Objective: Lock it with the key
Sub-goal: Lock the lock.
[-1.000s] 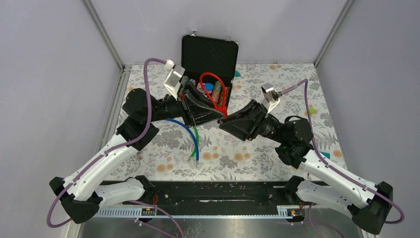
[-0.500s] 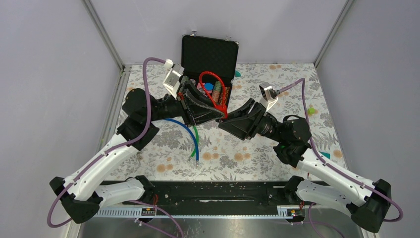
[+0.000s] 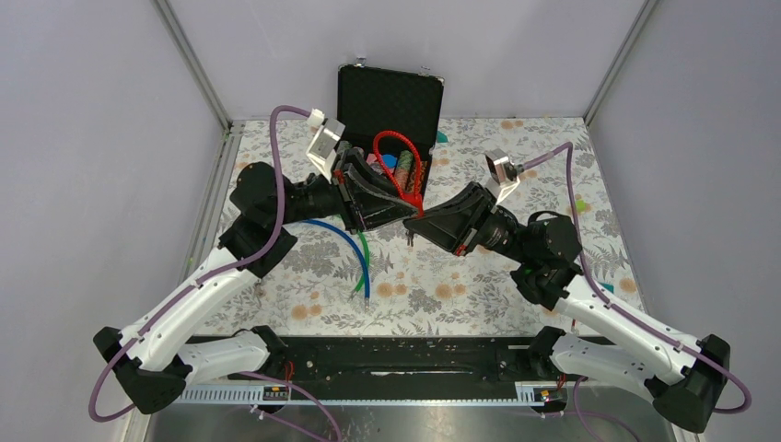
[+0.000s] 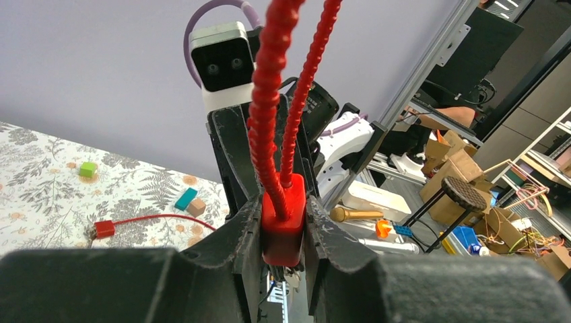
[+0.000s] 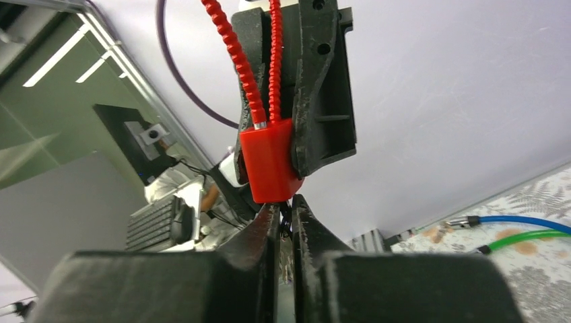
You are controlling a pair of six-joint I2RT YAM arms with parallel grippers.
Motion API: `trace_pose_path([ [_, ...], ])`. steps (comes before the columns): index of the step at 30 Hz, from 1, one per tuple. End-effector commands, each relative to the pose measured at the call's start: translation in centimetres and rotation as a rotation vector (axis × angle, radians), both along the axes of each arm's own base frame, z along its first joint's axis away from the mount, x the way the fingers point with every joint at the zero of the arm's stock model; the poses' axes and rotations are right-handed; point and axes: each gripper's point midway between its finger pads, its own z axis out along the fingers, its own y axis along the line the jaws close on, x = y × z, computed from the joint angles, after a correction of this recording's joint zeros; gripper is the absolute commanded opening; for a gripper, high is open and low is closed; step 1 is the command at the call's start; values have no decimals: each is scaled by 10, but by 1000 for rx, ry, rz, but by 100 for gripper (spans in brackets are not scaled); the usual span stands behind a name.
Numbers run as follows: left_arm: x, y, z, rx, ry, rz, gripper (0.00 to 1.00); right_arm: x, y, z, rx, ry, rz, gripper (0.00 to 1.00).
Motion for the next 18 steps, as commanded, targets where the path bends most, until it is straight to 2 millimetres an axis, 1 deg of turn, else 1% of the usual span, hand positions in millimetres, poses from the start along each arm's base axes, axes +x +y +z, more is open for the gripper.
trace_pose_path([
  [1, 0, 8, 27, -63, -56, 52, 0, 6, -4, 12, -16, -44, -73, 4],
  [2, 5, 7, 26, -57, -45, 76, 0, 8, -4, 9, -34, -44, -87, 0],
  [4, 14, 7, 20, -34, -26, 120, 0, 12, -3, 3, -76, -50, -115, 0],
  [5, 22, 7, 16, -9, -9, 162, 0, 16, -3, 0, -106, -57, -139, 0],
  [6, 31, 7, 10, 23, 1, 213, 0, 22, -1, -6, -149, -54, -167, 0],
  [7, 41, 9, 7, 46, 11, 265, 0, 33, -1, -18, -203, -32, -214, 0],
  [10, 71, 15, -15, 142, 55, 429, 0, 56, -2, -40, -312, -2, -326, 0],
  [12, 87, 20, -25, 179, 82, 513, 0, 69, -3, -51, -368, 16, -379, 0],
  [14, 97, 21, -35, 211, 89, 560, 0, 80, -1, -65, -429, 32, -419, 0],
  [15, 101, 21, -39, 226, 86, 572, 0, 85, 0, -73, -461, 33, -431, 3],
  [16, 104, 20, -42, 239, 78, 579, 0, 87, 2, -81, -490, 32, -430, 15],
  [18, 106, 20, -47, 264, 55, 582, 0, 85, 6, -92, -523, 4, -402, 42],
])
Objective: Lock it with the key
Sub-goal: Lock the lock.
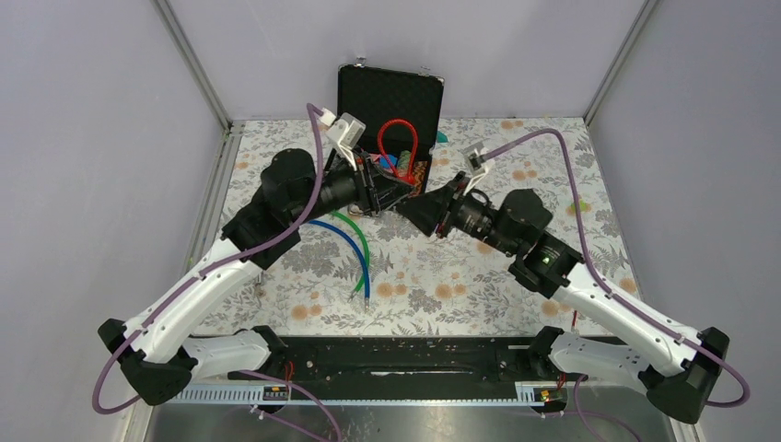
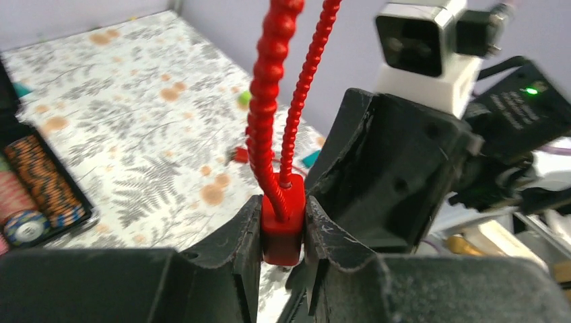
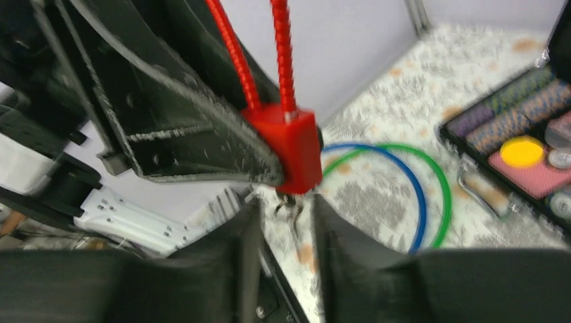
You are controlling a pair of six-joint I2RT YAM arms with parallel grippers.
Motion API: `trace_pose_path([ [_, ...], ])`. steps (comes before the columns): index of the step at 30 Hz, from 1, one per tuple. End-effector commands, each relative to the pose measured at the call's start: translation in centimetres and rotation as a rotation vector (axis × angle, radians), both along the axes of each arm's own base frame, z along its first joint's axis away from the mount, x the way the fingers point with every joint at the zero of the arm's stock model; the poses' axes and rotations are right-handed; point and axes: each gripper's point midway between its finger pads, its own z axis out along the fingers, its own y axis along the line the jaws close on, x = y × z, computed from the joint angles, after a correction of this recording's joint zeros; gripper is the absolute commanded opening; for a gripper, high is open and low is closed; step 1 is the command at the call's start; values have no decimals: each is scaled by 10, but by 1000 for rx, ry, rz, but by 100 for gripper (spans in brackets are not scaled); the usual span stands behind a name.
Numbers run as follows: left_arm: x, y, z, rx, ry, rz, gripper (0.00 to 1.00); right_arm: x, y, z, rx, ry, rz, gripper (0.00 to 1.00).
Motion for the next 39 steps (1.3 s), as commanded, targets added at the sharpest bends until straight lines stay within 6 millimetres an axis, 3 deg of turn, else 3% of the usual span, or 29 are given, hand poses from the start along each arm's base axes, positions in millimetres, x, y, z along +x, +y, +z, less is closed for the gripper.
trace_pose_path([
  [1, 24, 13, 12, 40, -103, 125, 0, 5, 0, -30, -151, -27, -8, 58],
  [3, 21, 12, 10, 56, -127, 96, 0, -8, 0, -31, -145, -53, 53, 81],
  [4, 17, 11, 10, 59, -140, 74, 0, -15, 0, -30, -134, -63, 80, 87],
  [8, 2, 7, 13, 47, -187, -12, 0, -33, -1, -28, -90, -102, 156, 92],
  [15, -30, 4, 29, -29, -199, -157, 0, -42, -4, -17, 1, -154, 175, 88],
  [24, -56, 1, 43, -108, -187, -286, 0, -42, -4, 22, 156, -185, 169, 86],
  [27, -59, 1, 44, -116, -186, -292, 0, -45, -3, 33, 186, -185, 188, 76],
  [33, -68, 2, 55, -166, -200, -333, 0, -41, -3, 33, 192, -137, 169, 46],
  [35, -69, 0, 54, -165, -186, -346, 0, -41, -6, 35, 201, -139, 156, 46],
  [39, -69, -1, 53, -166, -179, -352, 0, -46, -9, 43, 223, -151, 172, 61],
])
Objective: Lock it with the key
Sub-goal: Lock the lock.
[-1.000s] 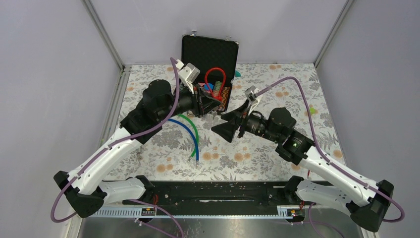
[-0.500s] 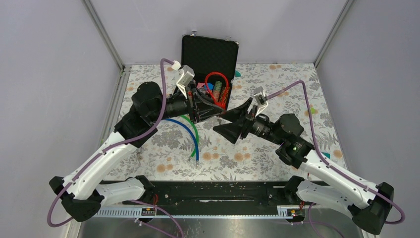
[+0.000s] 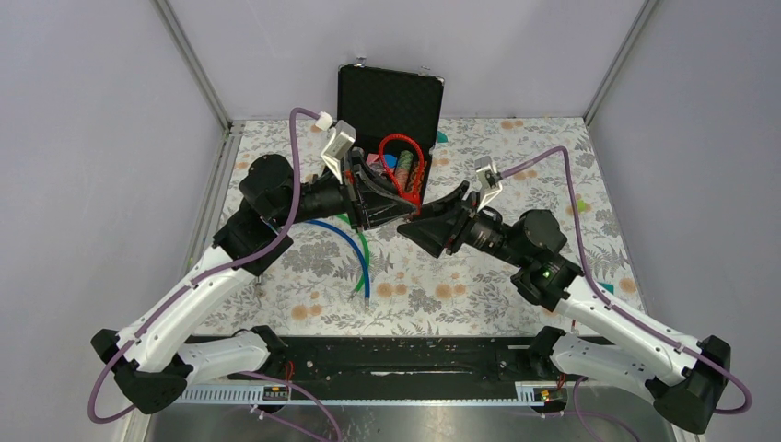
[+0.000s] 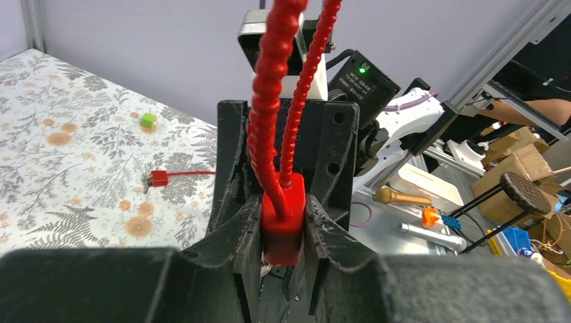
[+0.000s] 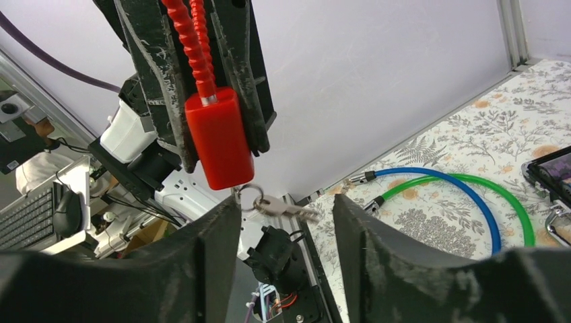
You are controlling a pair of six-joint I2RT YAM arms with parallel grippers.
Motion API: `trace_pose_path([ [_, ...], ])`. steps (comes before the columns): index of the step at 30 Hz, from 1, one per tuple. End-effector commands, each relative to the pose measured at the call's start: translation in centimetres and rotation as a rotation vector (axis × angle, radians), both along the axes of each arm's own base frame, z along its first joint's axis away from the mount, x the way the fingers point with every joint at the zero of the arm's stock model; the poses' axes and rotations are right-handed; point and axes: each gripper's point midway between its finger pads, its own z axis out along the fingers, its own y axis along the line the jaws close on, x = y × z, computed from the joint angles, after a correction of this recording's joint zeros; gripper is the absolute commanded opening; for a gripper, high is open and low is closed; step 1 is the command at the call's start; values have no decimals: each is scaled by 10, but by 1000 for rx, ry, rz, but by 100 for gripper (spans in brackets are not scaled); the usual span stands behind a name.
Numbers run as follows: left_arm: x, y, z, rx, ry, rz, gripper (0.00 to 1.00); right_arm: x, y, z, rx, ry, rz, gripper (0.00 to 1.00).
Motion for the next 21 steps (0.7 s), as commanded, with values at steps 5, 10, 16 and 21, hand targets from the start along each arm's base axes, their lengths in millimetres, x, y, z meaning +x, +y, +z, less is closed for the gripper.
trace_pose_path([
  [5, -15, 3, 30, -92, -64, -59, 0, -10, -10, 47, 109, -68, 6, 62],
  [10, -16, 3, 32, -98, -64, -67, 0, -5, -9, 49, 118, -45, -12, 51],
  [16, -16, 3, 30, -97, -63, -69, 0, -7, -7, 54, 134, -39, 10, 50],
  [21, -17, 3, 31, -99, -69, -69, 0, -1, -5, 49, 130, -14, -5, 35],
])
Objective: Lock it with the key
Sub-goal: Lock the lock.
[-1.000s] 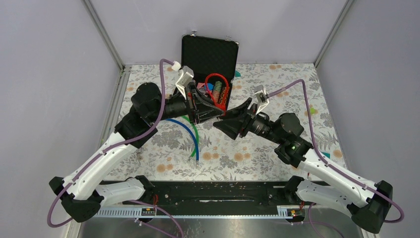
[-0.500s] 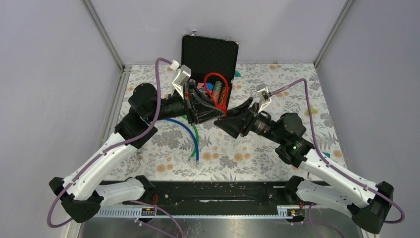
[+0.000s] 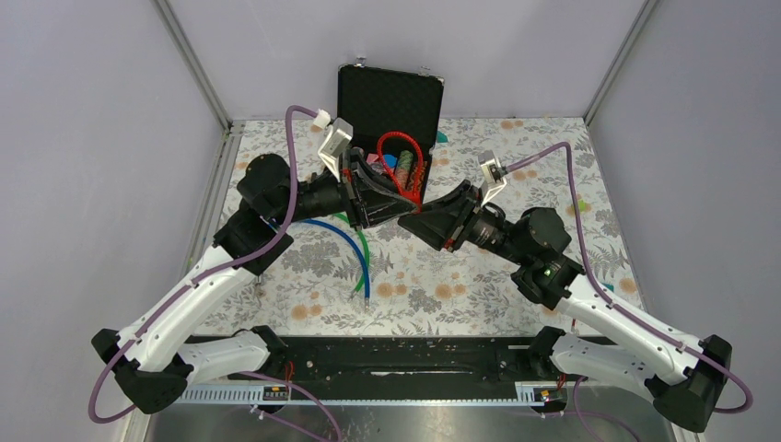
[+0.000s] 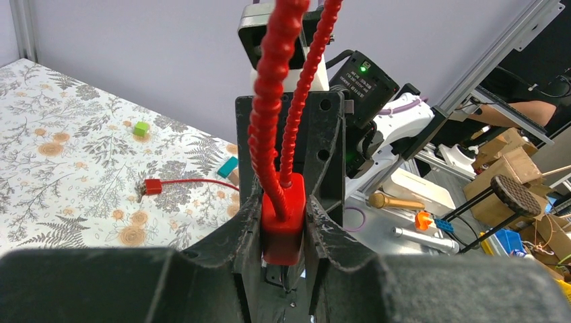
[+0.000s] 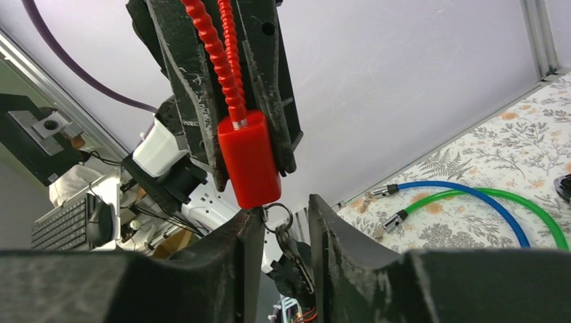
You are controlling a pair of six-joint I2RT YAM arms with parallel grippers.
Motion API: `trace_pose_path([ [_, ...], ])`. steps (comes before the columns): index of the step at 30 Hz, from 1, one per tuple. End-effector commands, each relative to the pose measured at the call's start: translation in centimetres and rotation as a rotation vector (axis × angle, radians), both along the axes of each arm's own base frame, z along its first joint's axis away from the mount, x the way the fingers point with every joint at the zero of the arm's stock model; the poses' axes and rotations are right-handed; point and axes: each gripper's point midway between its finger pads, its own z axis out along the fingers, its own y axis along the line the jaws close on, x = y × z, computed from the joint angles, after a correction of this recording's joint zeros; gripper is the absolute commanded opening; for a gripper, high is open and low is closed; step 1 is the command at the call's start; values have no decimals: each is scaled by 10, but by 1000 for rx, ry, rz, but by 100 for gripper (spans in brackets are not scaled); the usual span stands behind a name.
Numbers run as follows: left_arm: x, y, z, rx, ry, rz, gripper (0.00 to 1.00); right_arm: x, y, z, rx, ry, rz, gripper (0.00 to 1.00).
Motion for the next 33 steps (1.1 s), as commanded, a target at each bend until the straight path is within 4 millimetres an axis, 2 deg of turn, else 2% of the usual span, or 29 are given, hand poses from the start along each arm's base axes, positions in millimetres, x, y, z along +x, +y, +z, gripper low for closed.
trace_pose_path([
  [1, -12, 4, 24, -69, -69, -38, 0, 3, -5, 28, 75, -33, -30, 35],
  [3, -12, 4, 23, -67, -68, -37, 0, 2, -5, 28, 83, -29, -27, 35],
  [5, -11, 4, 23, -68, -71, -36, 0, 2, -4, 27, 87, -24, -20, 30],
  [9, -8, 5, 27, -92, -66, -5, 0, 4, -4, 22, 86, -7, -25, 2],
  [10, -5, 7, 29, -106, -65, 14, 0, 5, -3, 18, 80, 1, -30, 0],
  [13, 2, 12, 38, -156, -71, 76, 0, 8, -4, 3, 34, 4, -45, 0],
  [16, 9, 17, 37, -170, -74, 139, 0, 4, -5, -12, -31, -3, -26, 0],
  [19, 11, 24, 34, -164, -98, 174, 0, -7, -10, -23, -97, -28, 30, 0],
  [21, 5, 29, 36, -158, -119, 151, 0, -22, -13, -32, -144, -47, 110, 0],
  [24, 2, 35, 41, -163, -141, 165, 0, -30, -19, -37, -164, -49, 157, 0],
  [28, 1, 36, 45, -185, -140, 165, 0, -42, -15, -39, -190, -28, 253, 0],
  [33, -5, 26, 40, -178, -132, 84, 0, -32, -3, -44, -210, 85, 279, 0],
])
